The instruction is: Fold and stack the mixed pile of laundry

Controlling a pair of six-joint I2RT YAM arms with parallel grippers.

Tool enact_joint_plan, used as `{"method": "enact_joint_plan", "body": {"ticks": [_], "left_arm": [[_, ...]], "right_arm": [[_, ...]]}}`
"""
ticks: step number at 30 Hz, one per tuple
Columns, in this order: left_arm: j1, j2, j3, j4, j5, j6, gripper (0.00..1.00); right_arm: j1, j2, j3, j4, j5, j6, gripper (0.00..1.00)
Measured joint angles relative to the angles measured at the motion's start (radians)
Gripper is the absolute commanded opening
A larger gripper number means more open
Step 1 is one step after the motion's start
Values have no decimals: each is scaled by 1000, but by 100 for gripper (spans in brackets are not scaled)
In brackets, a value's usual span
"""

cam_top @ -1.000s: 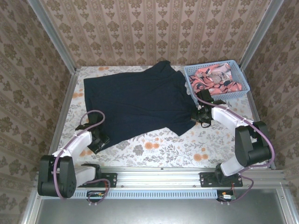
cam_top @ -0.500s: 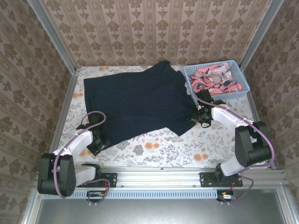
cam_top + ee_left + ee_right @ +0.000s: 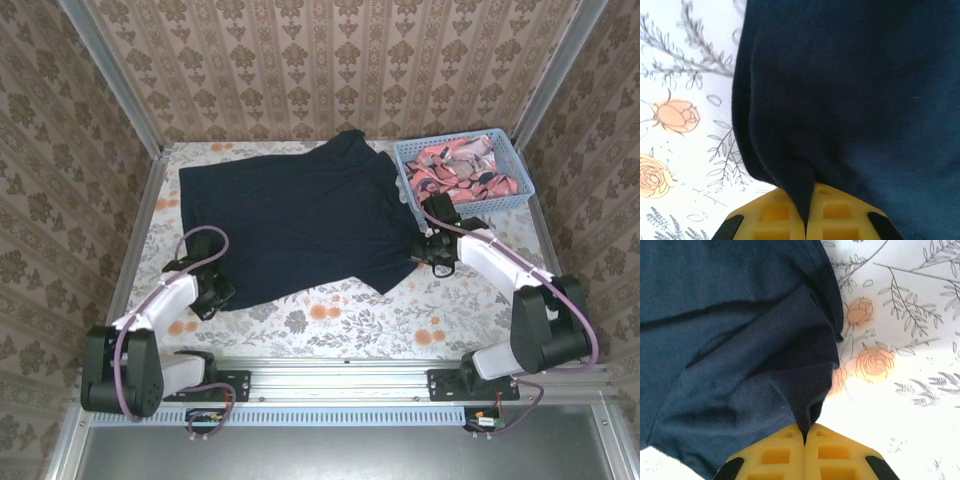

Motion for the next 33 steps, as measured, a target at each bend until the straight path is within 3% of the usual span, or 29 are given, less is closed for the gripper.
{"method": "enact_joint_plan", "body": {"ticks": [9,15,23,33], "left_arm": [[0,-282,64,-67,-52,102,0],[0,-311,169,-80,-90,153,0],[42,-294,259,18,-135,214,0],[203,-131,271,273,-126,223,0]], "right_arm": [[13,-365,-63,-166,12,42,0],[37,-453,-6,-214,-27,88,0],[66,-400,178,-109,-40,101,0],[66,-29,381,115,-28,52,0]]}}
